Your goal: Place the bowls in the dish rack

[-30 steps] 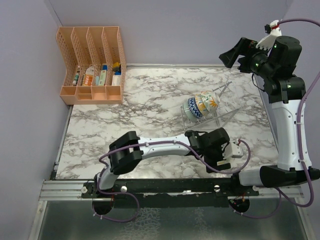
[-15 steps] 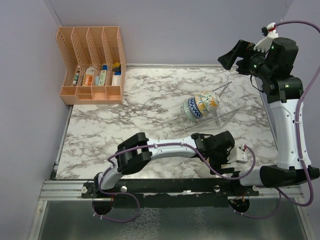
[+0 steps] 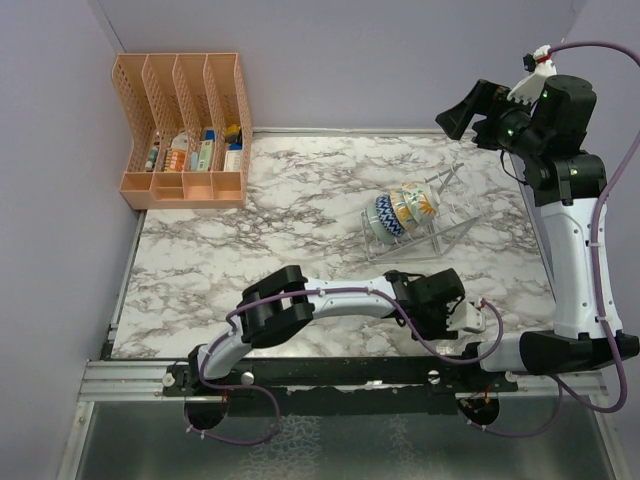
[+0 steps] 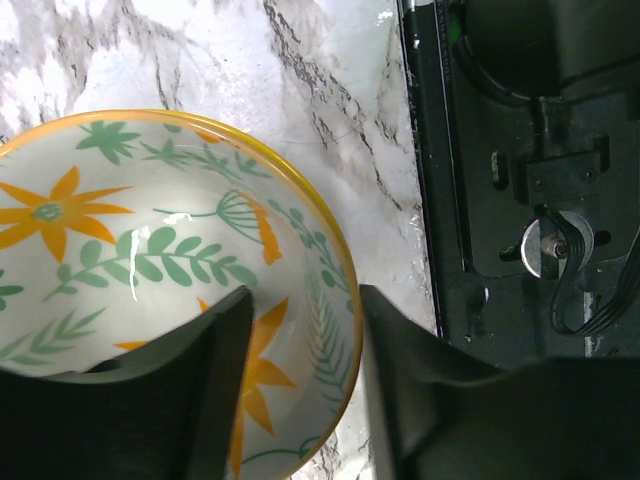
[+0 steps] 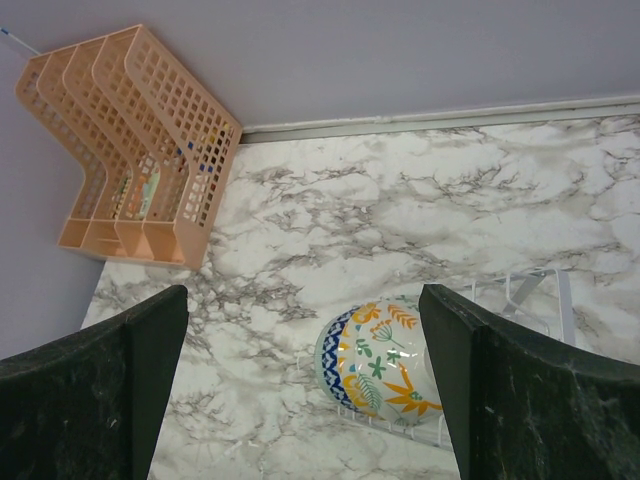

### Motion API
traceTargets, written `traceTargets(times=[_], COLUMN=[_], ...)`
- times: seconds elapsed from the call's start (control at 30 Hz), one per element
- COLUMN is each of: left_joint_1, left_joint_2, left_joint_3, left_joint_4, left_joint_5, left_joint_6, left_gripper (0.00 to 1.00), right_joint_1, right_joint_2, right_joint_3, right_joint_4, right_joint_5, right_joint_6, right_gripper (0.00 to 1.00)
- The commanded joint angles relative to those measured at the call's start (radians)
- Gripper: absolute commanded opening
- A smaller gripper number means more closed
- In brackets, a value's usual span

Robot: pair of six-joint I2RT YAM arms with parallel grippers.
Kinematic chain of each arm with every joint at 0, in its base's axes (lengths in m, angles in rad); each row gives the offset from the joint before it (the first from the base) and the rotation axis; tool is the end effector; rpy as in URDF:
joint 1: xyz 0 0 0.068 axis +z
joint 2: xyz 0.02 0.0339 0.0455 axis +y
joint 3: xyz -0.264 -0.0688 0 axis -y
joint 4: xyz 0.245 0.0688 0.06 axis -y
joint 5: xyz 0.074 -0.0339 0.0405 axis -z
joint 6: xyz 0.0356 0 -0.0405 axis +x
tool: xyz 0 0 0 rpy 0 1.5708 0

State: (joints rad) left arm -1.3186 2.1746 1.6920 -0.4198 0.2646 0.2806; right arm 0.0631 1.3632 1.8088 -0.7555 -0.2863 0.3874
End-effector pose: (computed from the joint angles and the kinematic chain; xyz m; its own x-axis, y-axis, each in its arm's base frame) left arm 0.1112 -0.4690 0.1852 0.0819 0.7535 -0.6523 0.9912 -0.1298 -0.0256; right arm 0.2626 0.0267 0.4986 -0.4061 0.3375 -0.8493 -0.1896 0.8780 0.4395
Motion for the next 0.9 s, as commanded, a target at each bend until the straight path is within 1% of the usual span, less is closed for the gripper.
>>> traceTargets(times=[0.0, 0.1, 0.23, 0.33, 0.5, 0.63, 0.87], left_joint_1=[0.011, 0.017, 0.027, 0.031, 0.04, 0.044, 0.06], left_joint_2=[-0.031, -0.065, -0.114, -0.146, -0.198, -0.231, -0.306], left_joint_3=[0.002, -0.016, -0.048, -0.069, -0.106, -0.168, -0.284], left_joint_4=[-0.026, -0.032, -0.034, -0.043, -0.062, -0.065, -0.038], left_joint_5=[-0.006, -0.008, -0.011, -0.026, -0.04, -0.062, -0.115], left_joint_6=[0.013, 0.008, -0.006, -0.012, -0.019, -0.018, -0.031], left_gripper=[0.4, 0.32, 0.16, 0.1, 0.09, 0.0, 0.0], right_joint_1=[-0.008, -0.008, -0.008, -0.008, -0.008, -0.008, -0.008], right_joint_2=[-0.009, -0.009, -0.009, -0.007, -0.009, -0.017, -0.031], right_joint_3=[-0.006, -0.009, -0.01, -0.011, -0.024, -0.044, -0.079], right_joint_4=[0.006, 0.007, 0.008, 0.01, 0.014, 0.019, 0.028], right_joint_5=[-0.008, -0.011, -0.013, -0.014, -0.019, -0.017, -0.019], right_joint_6=[-0.015, -0.016, -0.015, -0.017, -0.017, -0.017, -0.015], right_gripper=[0.98, 0.98, 0.98, 0.98, 0.99, 0.99, 0.99])
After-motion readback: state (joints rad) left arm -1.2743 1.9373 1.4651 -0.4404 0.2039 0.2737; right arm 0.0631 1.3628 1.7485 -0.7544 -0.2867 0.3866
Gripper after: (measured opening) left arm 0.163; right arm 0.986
